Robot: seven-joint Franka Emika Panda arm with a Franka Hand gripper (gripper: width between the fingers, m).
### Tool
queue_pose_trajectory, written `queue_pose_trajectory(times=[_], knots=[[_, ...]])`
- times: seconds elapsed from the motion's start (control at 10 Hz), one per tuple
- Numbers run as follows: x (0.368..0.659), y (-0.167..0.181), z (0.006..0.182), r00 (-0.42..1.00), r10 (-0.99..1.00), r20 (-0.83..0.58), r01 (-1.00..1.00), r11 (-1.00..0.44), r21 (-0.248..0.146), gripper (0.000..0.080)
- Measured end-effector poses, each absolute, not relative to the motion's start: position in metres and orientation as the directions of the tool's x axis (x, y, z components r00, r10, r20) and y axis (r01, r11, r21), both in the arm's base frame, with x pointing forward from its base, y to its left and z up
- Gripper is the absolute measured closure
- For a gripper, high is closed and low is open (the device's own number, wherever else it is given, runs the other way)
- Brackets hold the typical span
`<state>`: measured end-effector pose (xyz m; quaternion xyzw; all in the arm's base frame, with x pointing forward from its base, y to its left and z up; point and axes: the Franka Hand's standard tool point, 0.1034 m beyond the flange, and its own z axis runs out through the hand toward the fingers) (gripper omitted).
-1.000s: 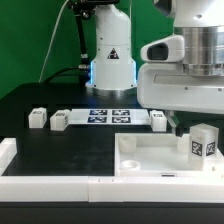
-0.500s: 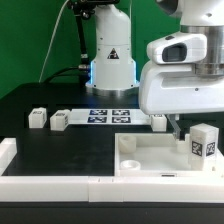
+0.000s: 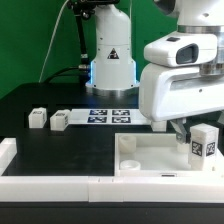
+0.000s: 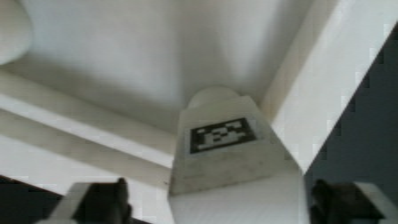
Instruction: Assemble one leg
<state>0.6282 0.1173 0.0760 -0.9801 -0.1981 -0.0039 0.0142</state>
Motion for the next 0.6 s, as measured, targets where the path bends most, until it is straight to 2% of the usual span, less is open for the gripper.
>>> queue_pose_trajectory(times=[0.1, 0.2, 0.5, 0.6], knots=[[0.6282, 0.1173, 0.076, 0.922, 0.387, 0.013, 0.387, -0.922, -0.026, 0.0417], [0.6282, 0.1175, 0.076, 0.938, 0.347, 0.012, 0.347, -0.937, -0.028, 0.0509], [0.628, 0.118, 0.0759, 0.987, 0.16, 0.007, 0.16, -0.987, -0.032, 0.0509], [0.628, 0.118, 0.0758, 1.0, 0.021, 0.002, 0.021, -0.999, -0.037, 0.0509]])
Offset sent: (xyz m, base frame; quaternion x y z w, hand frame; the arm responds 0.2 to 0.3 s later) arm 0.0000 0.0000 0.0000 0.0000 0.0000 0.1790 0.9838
